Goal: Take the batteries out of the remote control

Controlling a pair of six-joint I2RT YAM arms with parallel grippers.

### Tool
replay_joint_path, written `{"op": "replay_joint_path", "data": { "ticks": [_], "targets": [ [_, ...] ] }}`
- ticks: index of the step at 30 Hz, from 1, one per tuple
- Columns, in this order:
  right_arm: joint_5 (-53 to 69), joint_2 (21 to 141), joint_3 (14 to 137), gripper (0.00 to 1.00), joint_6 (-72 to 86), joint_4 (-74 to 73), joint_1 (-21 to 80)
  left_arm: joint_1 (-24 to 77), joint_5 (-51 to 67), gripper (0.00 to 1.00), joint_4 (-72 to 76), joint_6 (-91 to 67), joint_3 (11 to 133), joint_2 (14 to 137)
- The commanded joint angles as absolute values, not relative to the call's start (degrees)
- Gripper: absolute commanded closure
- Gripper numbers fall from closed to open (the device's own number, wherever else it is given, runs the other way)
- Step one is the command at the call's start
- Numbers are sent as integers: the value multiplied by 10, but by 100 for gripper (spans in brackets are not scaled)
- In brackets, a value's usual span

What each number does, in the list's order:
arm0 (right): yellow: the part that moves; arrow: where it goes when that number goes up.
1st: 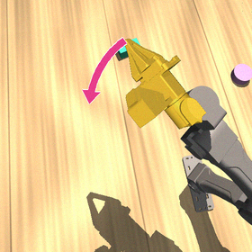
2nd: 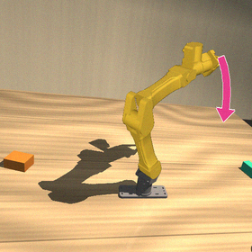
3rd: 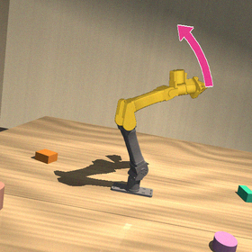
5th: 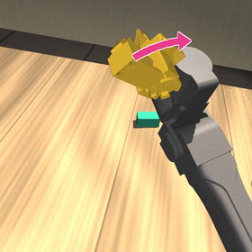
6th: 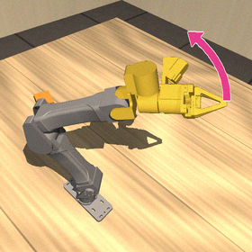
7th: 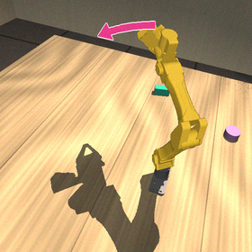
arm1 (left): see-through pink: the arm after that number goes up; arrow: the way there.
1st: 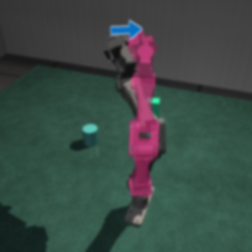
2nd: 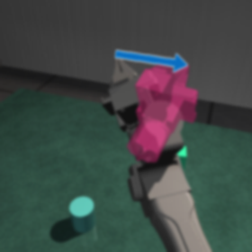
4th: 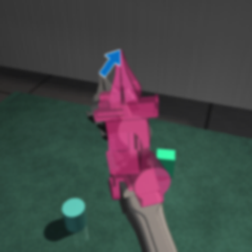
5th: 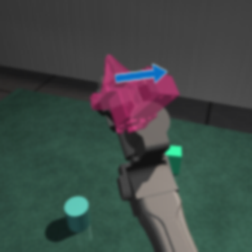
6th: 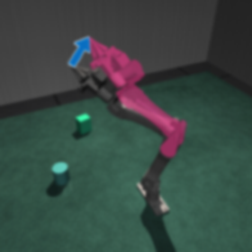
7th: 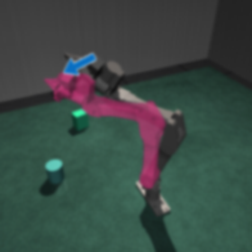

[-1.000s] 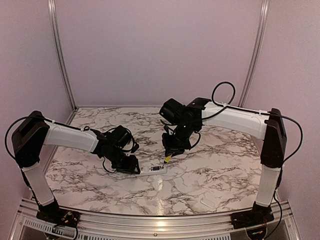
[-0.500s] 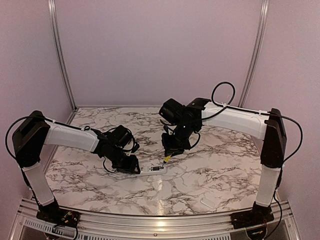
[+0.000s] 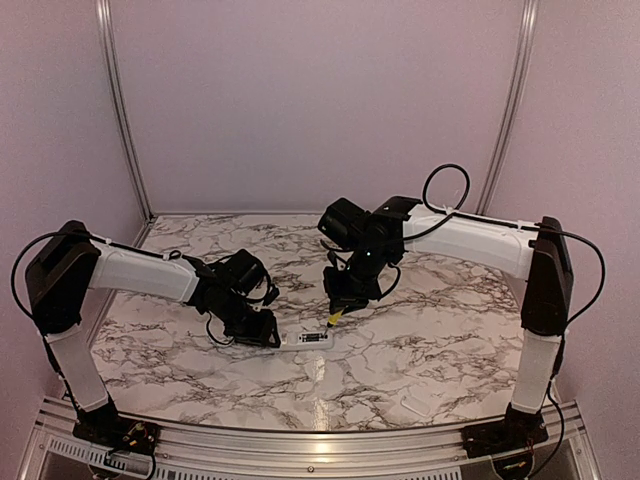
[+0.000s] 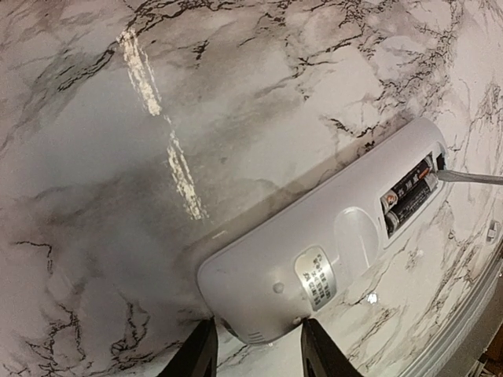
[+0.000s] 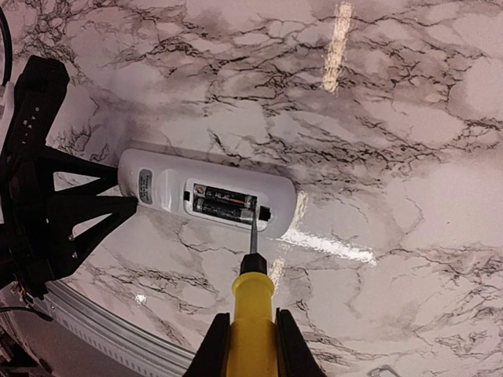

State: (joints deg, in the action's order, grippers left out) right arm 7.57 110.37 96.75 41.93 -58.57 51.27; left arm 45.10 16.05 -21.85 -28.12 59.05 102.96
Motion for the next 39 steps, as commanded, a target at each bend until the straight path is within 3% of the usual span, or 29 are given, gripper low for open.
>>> {"op": "replay_joint_path", "data": {
  "ticks": [1,23,39],
  "targets": [
    [81,1112,963,100,428,-588,522,449,163,62,-238,-286,605,1041],
    [79,1117,974,100,444,-617,532,450,167,64,-239,-295,601,1039],
    [77,1092,915,100,435,-522,533,451,176,65,-234,-297,599,1046]
  ]
}}
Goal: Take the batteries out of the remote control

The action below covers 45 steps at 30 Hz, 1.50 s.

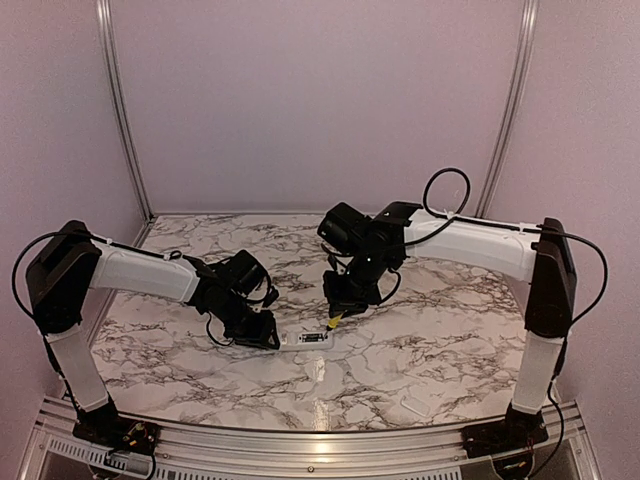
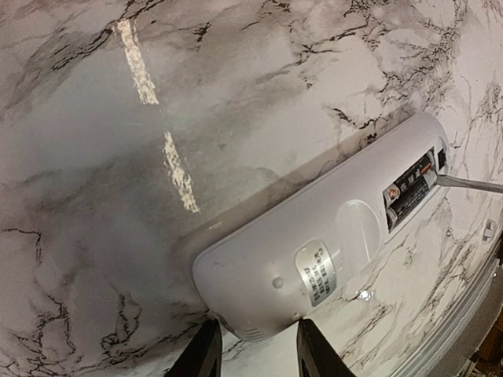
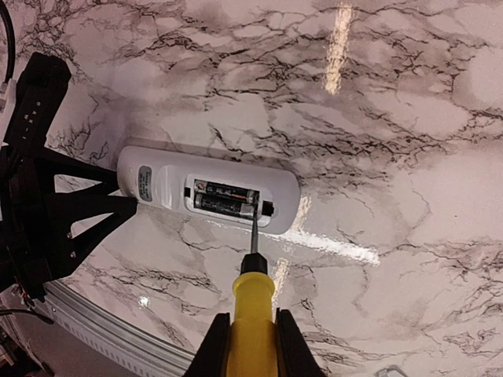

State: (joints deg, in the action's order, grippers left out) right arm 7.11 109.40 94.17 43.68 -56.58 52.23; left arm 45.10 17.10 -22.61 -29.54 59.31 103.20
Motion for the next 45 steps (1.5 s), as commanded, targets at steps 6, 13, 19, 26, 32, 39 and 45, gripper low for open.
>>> {"op": "replay_joint_path", "data": {
  "ticks": [6,13,19,26,32,39,45],
  "targets": [
    [79,1088,896,100,430,-515,533,451,176,66,-236,-295,602,1048],
    [95,1074,873,100,409,-488,533,451,178,67,-238,-293,603,1051],
    [136,1052,856,100,396,-446,533,451,177,67,-243,-288,607,1054],
    [147,1042,856,100,402,-430,533,451,176,68,-249,-284,613,1056],
    [148,1035,857,100,403,-426,533,451,176,68,-252,-282,615,1057],
    [154,1022,853,100,402,-416,533,451,175,69,-254,-282,615,1058],
    [168,1012,845,100,399,-402,533,451,174,69,-256,-280,617,1059]
  ]
}}
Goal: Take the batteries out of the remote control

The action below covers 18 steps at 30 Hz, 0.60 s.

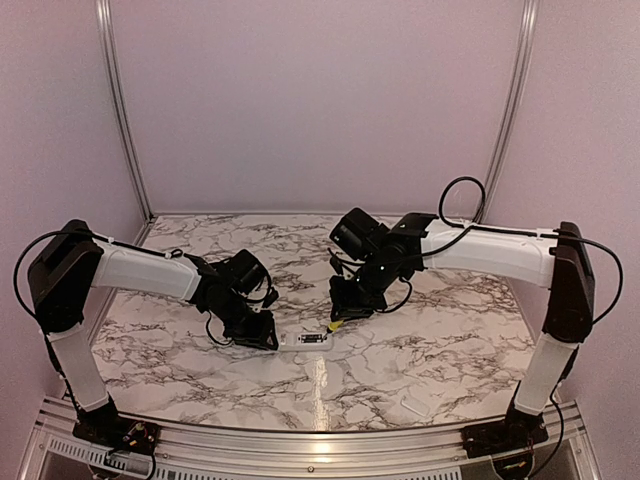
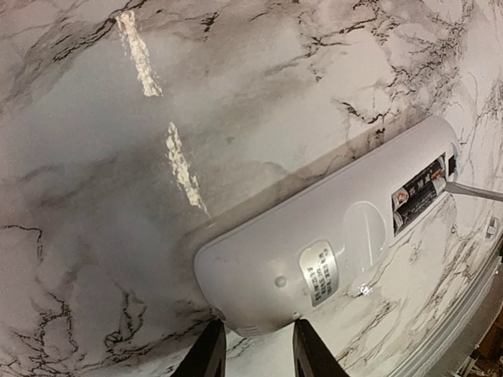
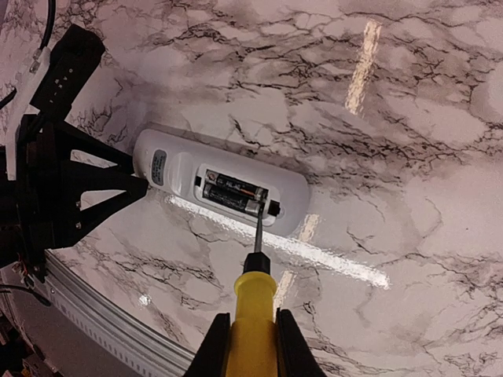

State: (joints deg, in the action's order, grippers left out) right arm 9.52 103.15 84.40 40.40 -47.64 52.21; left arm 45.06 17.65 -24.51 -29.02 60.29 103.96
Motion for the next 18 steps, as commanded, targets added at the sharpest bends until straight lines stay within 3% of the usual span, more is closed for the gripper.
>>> {"op": "replay_joint_path", "data": {
  "ticks": [1,18],
  "targets": [
    [170,1011,843,100,398,-399,533,451,174,69,-255,-280,618,1059],
    [172,1004,856,100,402,-396,533,450,172,70,-259,-279,619,1063]
  ]
}}
